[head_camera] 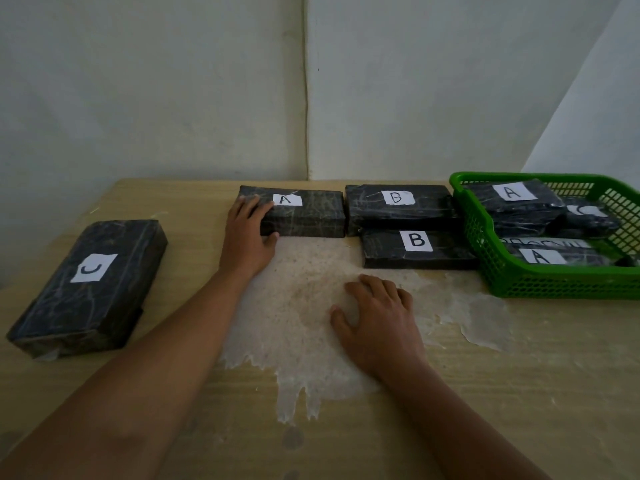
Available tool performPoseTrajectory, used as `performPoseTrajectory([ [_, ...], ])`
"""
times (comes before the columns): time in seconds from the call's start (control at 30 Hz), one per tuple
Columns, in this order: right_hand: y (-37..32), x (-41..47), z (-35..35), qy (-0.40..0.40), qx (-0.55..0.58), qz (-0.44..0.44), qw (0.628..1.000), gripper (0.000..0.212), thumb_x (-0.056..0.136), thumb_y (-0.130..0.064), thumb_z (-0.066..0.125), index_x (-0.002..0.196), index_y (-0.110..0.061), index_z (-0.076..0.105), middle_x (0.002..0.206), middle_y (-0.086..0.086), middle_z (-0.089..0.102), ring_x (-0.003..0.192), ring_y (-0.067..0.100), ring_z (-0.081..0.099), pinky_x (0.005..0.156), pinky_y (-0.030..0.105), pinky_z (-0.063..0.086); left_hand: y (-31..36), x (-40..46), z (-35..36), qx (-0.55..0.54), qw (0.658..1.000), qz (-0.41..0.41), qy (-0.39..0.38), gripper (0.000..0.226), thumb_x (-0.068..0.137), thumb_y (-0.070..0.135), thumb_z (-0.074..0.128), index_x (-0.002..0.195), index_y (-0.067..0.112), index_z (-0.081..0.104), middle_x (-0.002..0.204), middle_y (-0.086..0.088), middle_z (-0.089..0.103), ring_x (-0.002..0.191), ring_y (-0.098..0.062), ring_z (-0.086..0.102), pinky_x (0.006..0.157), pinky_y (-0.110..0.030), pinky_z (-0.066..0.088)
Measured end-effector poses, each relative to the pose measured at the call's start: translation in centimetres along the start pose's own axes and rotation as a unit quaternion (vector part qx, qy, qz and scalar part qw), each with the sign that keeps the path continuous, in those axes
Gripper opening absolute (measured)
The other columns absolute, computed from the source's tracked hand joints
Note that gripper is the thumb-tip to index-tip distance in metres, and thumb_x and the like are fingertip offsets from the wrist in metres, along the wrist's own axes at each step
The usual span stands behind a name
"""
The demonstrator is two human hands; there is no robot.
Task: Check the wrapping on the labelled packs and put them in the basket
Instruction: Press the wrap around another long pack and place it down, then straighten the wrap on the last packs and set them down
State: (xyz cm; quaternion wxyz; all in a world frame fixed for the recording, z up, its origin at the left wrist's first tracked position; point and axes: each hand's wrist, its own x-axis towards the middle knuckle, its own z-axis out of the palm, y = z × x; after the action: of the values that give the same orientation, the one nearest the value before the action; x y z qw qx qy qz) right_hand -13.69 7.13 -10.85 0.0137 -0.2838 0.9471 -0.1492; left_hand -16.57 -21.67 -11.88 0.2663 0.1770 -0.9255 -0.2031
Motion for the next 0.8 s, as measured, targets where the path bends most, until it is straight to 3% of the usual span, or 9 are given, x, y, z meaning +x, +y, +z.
performPoseTrajectory([
  [0.33,-0.1,0.0,0.0,0.004,0.002,0.0,1.0,0.063,0.103,-0.063,0.038,0.155,-0.029,0.046,0.164,-0.002,0.04,0.153,0.021,0.033,0.128,0.046,0.018,0.1,0.3,0.4,0.022,1.0,0.007,0.008,0.064,0.093,0.026,0.078,0.151,0.015,0.054,0.162,-0.013,0.044,0.156,-0.038,0.024,0.124,-0.055,0.03],
  [0.5,-0.2,-0.1,-0.2,0.0,-0.001,0.002,1.0,0.061,0.103,-0.062,0.039,0.153,-0.029,0.046,0.161,-0.002,0.042,0.15,0.021,0.034,0.127,0.045,0.018,0.3,-0.7,0.1,0.069,0.997,-0.026,0.017,0.088,0.092,0.036,0.076,0.165,0.018,0.029,0.173,-0.019,0.018,0.162,-0.038,0.009,0.126,-0.059,0.013],
  [0.6,-0.3,-0.1,-0.4,-0.001,0.002,0.007,1.0,0.06,0.101,-0.061,0.042,0.151,-0.028,0.049,0.157,-0.001,0.045,0.146,0.022,0.037,0.125,0.046,0.022,1.3,-3.2,-0.7,0.082,0.992,-0.094,0.029,0.094,0.093,0.036,0.073,0.165,0.009,0.02,0.171,-0.025,0.017,0.16,-0.04,0.013,0.128,-0.055,0.014],
  [0.7,-0.6,-0.3,-0.5,0.0,0.003,0.011,1.0,0.06,0.101,-0.06,0.043,0.15,-0.027,0.05,0.155,0.0,0.047,0.144,0.023,0.04,0.123,0.046,0.024,1.8,-6.3,-1.8,0.102,0.979,-0.175,-0.015,0.08,0.1,0.046,0.06,0.161,0.005,0.03,0.166,-0.022,0.033,0.153,-0.039,0.032,0.126,-0.05,0.023],
  [0.8,-0.8,-0.5,-0.6,0.0,0.002,0.013,1.0,0.059,0.101,-0.06,0.045,0.15,-0.028,0.051,0.156,0.0,0.047,0.144,0.024,0.04,0.123,0.046,0.025,2.1,-9.2,-3.5,0.128,0.974,-0.169,-0.079,0.066,0.105,0.052,0.047,0.156,0.011,0.044,0.166,-0.014,0.039,0.152,-0.032,0.037,0.125,-0.045,0.028],
])
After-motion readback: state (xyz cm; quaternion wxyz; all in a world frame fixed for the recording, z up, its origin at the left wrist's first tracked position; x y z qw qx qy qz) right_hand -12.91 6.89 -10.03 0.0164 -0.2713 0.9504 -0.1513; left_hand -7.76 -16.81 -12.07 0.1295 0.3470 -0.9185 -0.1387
